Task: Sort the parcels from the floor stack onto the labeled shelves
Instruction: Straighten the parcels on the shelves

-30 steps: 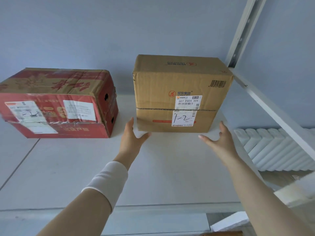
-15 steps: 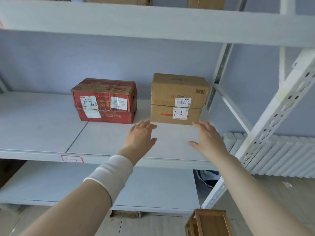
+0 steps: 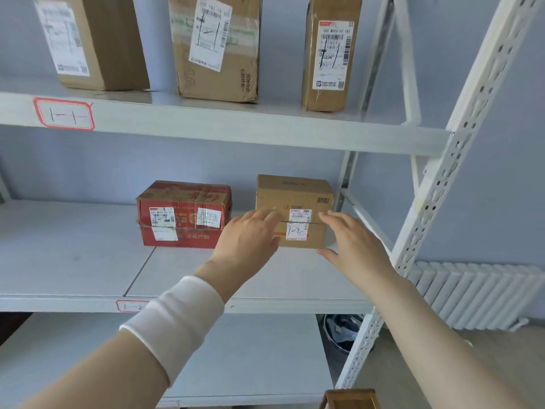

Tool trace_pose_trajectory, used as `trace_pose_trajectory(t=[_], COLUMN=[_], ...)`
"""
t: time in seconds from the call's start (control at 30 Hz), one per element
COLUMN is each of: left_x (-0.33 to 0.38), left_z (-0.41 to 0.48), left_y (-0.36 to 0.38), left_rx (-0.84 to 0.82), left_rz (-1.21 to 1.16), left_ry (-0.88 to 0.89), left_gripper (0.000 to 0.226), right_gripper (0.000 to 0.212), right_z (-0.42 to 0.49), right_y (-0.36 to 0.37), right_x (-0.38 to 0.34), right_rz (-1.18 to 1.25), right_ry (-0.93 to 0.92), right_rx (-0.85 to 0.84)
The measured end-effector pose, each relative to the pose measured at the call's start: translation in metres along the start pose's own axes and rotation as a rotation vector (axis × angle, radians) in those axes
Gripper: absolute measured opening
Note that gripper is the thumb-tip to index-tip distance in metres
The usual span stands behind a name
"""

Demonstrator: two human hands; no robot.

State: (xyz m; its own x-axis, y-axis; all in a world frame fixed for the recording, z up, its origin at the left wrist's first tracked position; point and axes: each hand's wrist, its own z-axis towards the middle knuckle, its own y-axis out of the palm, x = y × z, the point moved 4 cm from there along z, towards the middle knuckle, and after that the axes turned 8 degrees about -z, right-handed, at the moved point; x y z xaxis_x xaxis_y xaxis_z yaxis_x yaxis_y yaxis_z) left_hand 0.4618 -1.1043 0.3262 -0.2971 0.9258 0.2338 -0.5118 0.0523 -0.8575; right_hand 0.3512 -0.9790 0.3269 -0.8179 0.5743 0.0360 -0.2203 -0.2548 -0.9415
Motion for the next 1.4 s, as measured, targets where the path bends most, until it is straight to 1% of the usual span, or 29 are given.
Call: trace_pose_trajectory(t=[0.17, 0.33, 0.47, 0.6, 0.8, 0.9, 0.97, 1.07, 1.17, 1.23, 1.3, 1.4], left_x=[0.026, 0.045, 0.057, 0.060, 0.044, 0.028, 0.014, -0.004, -0.017, -0.023, -0.028, -0.032], left_z=[0.024, 0.071, 0.110, 0.146, 0.208, 0.245, 0.270, 0.308, 0.341, 0.360, 0.375, 0.391], left_y=[-0.046, -0.080, -0.098, -0.108, -0.113, -0.113, -0.111, -0.105, -0.090, -0.078, -0.069, -0.059], left_rx=[0.138, 0.207, 0.247, 0.254, 0.239, 0.211, 0.174, 0.100, -0.009, -0.083, -0.144, -0.209], left_rz=[-0.002, 0.067, 0.141, 0.126, 0.117, 0.042, -0.043, -0.182, -0.251, -0.275, -0.295, -0.396], left_ry=[0.076, 0.125, 0.111, 0.067, 0.017, -0.037, -0.089, -0.167, -0.219, -0.239, -0.259, -0.250], left_gripper=[0.047, 0.049, 0.048, 0.046, 0.048, 0.057, 0.065, 0.074, 0.082, 0.085, 0.084, 0.077], right_gripper=[0.060, 0.056, 0.054, 0.055, 0.062, 0.069, 0.077, 0.089, 0.093, 0.095, 0.093, 0.078], right_z=[0.008, 0.034, 0.058, 0.087, 0.152, 0.197, 0.229, 0.271, 0.305, 0.323, 0.338, 0.353], right_y=[-0.057, -0.106, -0.133, -0.150, -0.164, -0.164, -0.161, -0.151, -0.136, -0.125, -0.116, -0.109], right_x=[0.011, 0.029, 0.055, 0.075, 0.090, 0.097, 0.105, 0.119, 0.128, 0.133, 0.137, 0.142], right_rz=[0.054, 0.031, 0.026, 0.026, -0.012, -0.005, 0.072, 0.254, 0.331, 0.437, 0.526, 0.624], right_ry=[0.039, 0.009, 0.017, 0.018, 0.024, 0.061, 0.121, 0.223, 0.283, 0.292, 0.274, 0.237], right_rx=[0.155, 0.275, 0.338, 0.372, 0.345, 0.322, 0.288, 0.205, 0.078, 0.002, -0.041, -0.078])
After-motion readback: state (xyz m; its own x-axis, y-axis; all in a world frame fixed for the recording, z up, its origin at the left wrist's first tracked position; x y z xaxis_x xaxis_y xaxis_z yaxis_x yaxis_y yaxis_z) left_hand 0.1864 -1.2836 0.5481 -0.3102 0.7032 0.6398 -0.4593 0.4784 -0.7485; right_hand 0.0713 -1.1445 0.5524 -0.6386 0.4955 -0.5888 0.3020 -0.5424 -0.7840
